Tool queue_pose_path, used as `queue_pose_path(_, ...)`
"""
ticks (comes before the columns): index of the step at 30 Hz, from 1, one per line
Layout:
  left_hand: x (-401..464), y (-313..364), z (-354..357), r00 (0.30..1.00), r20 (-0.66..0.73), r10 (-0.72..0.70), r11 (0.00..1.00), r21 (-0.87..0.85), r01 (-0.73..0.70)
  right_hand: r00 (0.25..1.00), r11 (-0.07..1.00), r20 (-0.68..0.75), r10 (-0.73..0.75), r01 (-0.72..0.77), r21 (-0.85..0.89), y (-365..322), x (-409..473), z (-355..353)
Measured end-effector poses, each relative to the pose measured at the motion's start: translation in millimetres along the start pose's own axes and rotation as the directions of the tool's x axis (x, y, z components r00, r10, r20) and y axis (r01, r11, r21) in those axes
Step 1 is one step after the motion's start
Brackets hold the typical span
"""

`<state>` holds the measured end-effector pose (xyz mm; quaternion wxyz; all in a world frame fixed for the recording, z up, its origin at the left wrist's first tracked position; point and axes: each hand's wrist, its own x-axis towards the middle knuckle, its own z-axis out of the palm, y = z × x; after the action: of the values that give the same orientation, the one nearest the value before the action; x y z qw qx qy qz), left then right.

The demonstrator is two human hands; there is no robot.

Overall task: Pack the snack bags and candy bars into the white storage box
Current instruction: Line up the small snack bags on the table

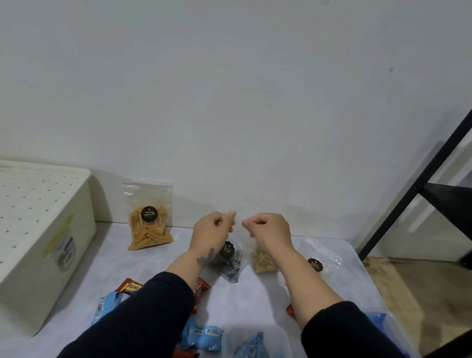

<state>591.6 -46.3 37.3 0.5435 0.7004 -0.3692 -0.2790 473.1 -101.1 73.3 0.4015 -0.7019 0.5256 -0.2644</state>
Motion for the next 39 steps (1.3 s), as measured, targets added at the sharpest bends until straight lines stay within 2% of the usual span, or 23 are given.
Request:
queue_pose_path(3, -3.2, 3.6, 0.5, 0.999, 0.038, -0.001, 0.995, -0.097, 0.005, 0.999, 0.999, -0.035, 0.001, -0.002, -0.034, -4.3, -0.4, 2.4)
queue_pose_path(8, -6.6, 0.8, -2.6, 0.998, 0.027, 0.051, 0.995, -0.086, -0.048, 0.999, 0.997, -0.052, 0.005, -0.009, -0.082, -4.4, 1.7, 7.8)
queue_pose_path(11, -13.5, -19.4, -7.6, 0.996, -0.073, 0.050, 0.999, 0.007, -0.049, 0.999, 0.999, 0.013, -0.036, 0.036, -0.040, -1.8, 3.5, 8.6)
queue_pose_path(13, -14.6, -43.0, -11.4, 0.991, -0.131, -0.017, 0.991, 0.129, 0.034, 0.997, 0.999, 0.072, -0.043, 0.042, 0.005, 4.0, 3.6, 8.3)
queue_pose_path(14, -12.9, -53.4, -12.5, 0.993, -0.105, -0.062, 0.982, 0.174, 0.079, 0.995, 0.999, 0.089, -0.043, 0.042, 0.017, 8.0, 3.5, 8.6)
queue_pose_path(17, -6.8, -70.8, -8.3, 0.980, 0.084, -0.178, 0.966, 0.205, 0.158, 0.997, 0.997, 0.072, -0.014, 0.008, 0.075, 22.5, 4.6, 11.6)
queue_pose_path(20, 0.6, -79.6, 1.6, 0.971, 0.129, -0.201, 0.963, 0.206, 0.172, 1.000, 0.993, 0.007, -0.004, 0.003, 0.121, 31.6, 11.5, 17.8)
queue_pose_path(25, 6.8, -86.1, -1.2, 0.987, -0.019, -0.160, 0.969, 0.190, 0.161, 0.997, 0.972, -0.050, 0.055, -0.042, 0.229, 25.4, 31.8, 35.1)
queue_pose_path(30, 26.3, -90.1, -30.2, 0.962, -0.178, -0.206, 0.950, 0.201, 0.240, 0.998, 0.967, 0.050, 0.037, -0.049, 0.249, 2.8, 60.7, 70.9)
queue_pose_path(34, 39.8, -95.3, -42.8, 0.945, -0.221, -0.240, 0.927, 0.238, 0.291, 0.993, 0.965, 0.114, 0.039, -0.067, 0.254, -5.9, 74.8, 95.7)
queue_pose_path(37, 38.8, -93.6, -40.2, 0.941, -0.257, -0.222, 0.924, 0.252, 0.287, 0.990, 0.961, 0.126, 0.060, -0.092, 0.261, -2.2, 78.9, 98.1)
queue_pose_path(39, 32.4, -87.6, -32.3, 0.918, -0.344, -0.197, 0.918, 0.264, 0.296, 0.989, 0.966, 0.130, 0.069, -0.098, 0.240, 2.8, 79.7, 93.4)
